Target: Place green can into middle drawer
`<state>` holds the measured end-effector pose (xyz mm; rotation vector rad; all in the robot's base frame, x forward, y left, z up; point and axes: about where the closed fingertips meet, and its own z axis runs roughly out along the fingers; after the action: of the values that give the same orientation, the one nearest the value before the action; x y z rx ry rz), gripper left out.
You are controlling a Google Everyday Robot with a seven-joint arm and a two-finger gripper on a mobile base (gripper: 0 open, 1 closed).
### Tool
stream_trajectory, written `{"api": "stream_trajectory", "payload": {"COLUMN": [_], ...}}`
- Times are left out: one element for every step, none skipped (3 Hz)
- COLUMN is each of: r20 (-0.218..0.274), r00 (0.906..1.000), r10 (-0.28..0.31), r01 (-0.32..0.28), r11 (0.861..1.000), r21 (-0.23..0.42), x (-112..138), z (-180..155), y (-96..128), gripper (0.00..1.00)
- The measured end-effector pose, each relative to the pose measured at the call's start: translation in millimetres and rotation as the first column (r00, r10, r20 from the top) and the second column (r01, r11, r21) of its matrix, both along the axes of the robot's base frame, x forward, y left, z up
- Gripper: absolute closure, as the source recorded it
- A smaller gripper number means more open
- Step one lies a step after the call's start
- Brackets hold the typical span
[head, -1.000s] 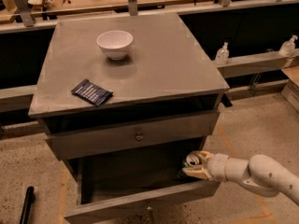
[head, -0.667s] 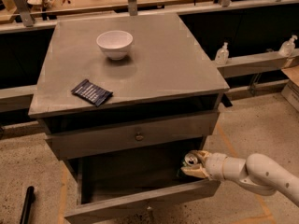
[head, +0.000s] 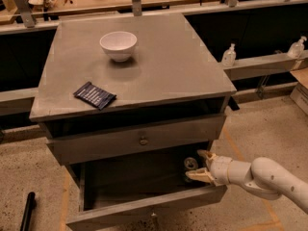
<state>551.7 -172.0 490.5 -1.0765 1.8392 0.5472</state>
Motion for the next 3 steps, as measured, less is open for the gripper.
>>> {"api": "stream_trajectory", "payload": {"r20": [-0.003, -0.013, -0.015], "r00": [1.0, 0.9995, 0.9964], "r10": [-0.006, -0.028, -0.083], "r01": [0.006, 0.028, 0.084], "r11": [1.0, 1.0, 0.996], "r21": [0.001, 0.009, 0.014], "x": [1, -1, -3], "z": [-1, 4, 18], "y": [-1, -13, -40], "gripper": [0.39, 0.45, 0.46]}}
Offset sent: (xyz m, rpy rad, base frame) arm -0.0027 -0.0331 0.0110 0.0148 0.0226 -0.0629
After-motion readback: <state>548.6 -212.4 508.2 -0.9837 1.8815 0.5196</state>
